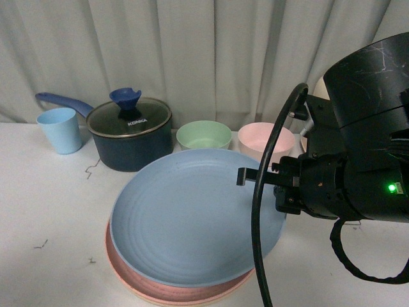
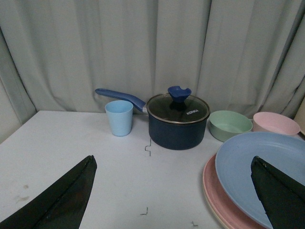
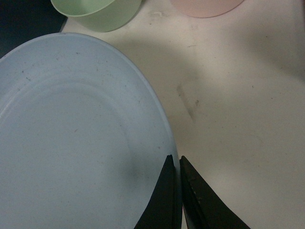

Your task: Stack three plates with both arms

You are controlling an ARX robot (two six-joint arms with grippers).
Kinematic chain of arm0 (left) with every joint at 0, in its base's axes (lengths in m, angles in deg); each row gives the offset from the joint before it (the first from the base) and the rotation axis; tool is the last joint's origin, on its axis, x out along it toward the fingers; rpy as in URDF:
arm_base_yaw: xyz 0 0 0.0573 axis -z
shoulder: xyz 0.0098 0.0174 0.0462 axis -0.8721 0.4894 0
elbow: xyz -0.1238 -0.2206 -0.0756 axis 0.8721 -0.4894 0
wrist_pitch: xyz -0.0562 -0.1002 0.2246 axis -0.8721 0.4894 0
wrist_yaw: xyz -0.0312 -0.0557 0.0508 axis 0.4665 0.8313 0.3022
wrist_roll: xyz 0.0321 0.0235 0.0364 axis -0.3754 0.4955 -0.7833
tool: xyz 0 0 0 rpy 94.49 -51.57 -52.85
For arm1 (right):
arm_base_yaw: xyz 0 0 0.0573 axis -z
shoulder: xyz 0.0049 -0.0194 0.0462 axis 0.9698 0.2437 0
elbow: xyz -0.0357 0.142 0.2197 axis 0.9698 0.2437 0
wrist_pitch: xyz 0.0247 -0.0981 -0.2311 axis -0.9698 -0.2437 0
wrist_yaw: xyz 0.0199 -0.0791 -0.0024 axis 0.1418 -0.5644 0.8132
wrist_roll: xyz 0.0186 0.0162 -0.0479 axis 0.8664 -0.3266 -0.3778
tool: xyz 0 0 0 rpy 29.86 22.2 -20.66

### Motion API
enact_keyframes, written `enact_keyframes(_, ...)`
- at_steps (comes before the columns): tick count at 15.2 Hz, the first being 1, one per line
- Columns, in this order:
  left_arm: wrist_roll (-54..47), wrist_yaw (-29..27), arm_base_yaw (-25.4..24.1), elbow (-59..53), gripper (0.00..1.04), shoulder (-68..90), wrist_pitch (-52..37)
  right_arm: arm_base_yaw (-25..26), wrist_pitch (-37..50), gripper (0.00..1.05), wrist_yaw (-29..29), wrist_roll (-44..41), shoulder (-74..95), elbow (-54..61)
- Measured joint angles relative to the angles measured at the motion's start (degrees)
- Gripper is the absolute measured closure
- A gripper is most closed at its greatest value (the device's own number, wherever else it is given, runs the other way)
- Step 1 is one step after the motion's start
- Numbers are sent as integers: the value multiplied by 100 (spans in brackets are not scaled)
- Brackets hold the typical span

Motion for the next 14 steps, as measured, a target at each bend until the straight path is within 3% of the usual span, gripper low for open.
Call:
enact_keyframes(9,-2,0,0,0,7,0,0,-173,55,102,-44,37,402,-133)
enact_keyframes(12,-2,0,-2,0,7,0,0,-138,-83,61,278,122,393,-168)
enact_keyframes(14,-2,0,-2,0,7,0,0,-42,-173,41,564,214,249,-153)
